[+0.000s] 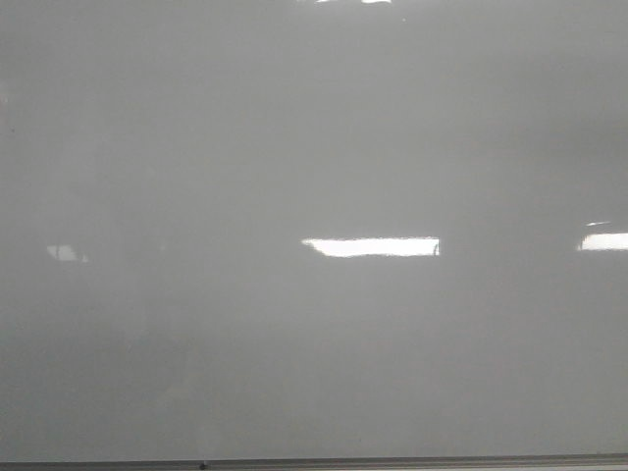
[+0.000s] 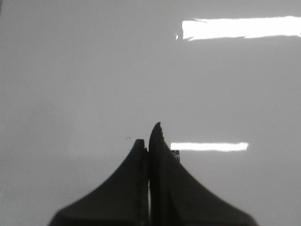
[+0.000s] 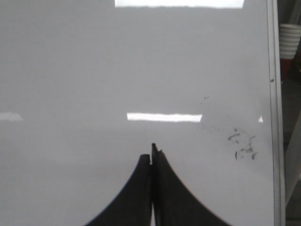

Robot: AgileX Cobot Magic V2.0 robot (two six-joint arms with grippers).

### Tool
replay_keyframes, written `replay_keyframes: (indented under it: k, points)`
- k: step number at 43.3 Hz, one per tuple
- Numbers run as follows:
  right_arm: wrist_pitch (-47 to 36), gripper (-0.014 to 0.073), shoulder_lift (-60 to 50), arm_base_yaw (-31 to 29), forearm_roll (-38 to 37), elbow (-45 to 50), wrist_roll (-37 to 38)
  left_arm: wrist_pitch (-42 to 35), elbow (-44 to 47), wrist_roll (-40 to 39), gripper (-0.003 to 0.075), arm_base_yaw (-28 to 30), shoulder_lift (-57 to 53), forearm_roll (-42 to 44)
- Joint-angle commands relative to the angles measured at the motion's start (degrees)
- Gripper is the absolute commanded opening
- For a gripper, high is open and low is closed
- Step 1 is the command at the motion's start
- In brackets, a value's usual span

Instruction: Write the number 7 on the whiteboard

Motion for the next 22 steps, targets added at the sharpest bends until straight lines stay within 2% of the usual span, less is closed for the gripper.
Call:
replay_keyframes:
  k: [1,22]
  points:
    - [1.5,-0.0068,5.0,-0.4,-0.4,-4.2,-0.1,-0.3,-2.7,-0.5,-0.0021,0.0,3.6,0.0]
    - [2.9,-0.0068,18.7,-0.4,-0.4,-4.5,-0.1,2.3,1.2,-0.5,-0.002,0.0,11.3,0.0]
